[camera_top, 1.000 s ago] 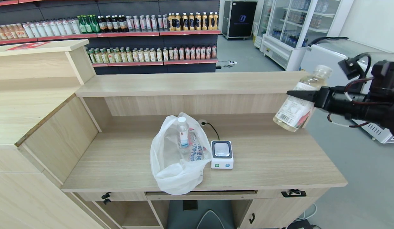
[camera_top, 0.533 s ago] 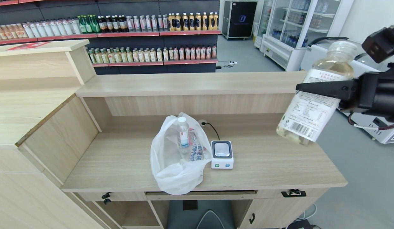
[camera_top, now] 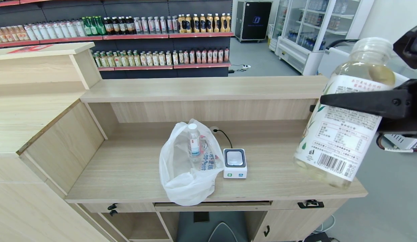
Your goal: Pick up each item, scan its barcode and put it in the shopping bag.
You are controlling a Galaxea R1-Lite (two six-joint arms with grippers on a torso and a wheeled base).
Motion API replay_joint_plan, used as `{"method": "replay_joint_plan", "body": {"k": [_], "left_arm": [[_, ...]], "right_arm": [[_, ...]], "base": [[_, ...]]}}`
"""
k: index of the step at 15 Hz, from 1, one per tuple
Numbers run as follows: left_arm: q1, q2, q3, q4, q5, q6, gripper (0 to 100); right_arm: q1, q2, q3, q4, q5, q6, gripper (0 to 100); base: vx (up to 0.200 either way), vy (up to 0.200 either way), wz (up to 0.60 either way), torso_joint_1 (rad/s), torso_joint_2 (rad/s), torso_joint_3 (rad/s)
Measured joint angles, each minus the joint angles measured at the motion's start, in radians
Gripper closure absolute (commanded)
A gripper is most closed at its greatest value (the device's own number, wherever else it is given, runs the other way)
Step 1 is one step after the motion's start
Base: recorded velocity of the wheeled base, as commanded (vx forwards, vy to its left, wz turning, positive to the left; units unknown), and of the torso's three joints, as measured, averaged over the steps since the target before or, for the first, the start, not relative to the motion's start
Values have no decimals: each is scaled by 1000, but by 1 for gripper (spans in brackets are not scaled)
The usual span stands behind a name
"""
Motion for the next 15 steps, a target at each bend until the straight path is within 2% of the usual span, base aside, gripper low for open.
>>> {"method": "replay_joint_plan", "body": {"k": [3,5,9,15], "left_arm": [[-1,0,0,0,0,0,100],[-1,0,0,0,0,0,100],[0,0,0,0,0,0,100],[0,0,0,0,0,0,100]], "right_arm": [[38,5,-23,-2,1,30,100],[68,6,1,-12,-2,6,100],[109,13,92,-124,-5,-32,100],[139,23,112,-141,-4,-30,100]], "base": [[0,0,0,0,0,0],[0,0,0,0,0,0],[0,0,0,0,0,0],[0,0,0,0,0,0]]}}
